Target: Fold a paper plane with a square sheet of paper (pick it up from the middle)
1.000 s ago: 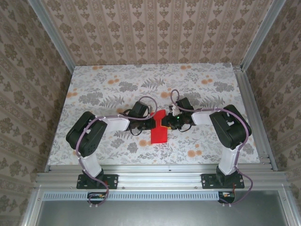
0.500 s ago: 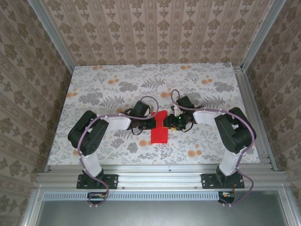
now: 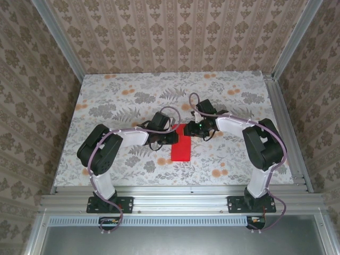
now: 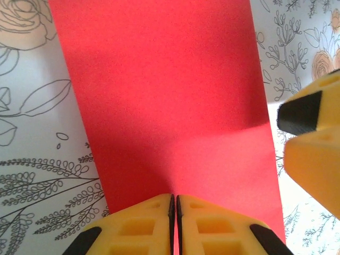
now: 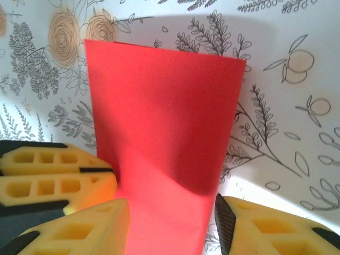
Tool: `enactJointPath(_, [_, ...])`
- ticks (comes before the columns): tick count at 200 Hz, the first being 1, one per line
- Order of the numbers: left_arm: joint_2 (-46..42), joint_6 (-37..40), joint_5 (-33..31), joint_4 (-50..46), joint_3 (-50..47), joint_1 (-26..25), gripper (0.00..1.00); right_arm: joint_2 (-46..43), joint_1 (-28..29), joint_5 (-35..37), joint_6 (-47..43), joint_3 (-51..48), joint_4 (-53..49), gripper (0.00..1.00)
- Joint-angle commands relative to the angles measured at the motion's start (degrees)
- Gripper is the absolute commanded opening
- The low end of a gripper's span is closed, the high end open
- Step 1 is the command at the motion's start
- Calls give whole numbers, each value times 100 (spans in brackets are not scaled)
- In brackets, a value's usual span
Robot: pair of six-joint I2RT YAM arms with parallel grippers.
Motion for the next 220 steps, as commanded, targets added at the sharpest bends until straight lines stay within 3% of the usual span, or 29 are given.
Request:
enactJointPath(1, [145, 180, 167, -88, 117, -50, 13, 265, -23, 265, -254, 253, -440, 49])
enactJointPath(51, [147, 179, 266, -12, 133, -49, 13, 446, -14, 553, -423, 406, -694, 43])
enactJointPath(118, [-85, 239, 347, -173, 222, -49, 21, 521, -29, 643, -424, 276, -589, 25])
enactJointPath(220, [-453, 375, 99, -537, 214, 120, 27, 420, -40, 608, -594, 126, -510, 26])
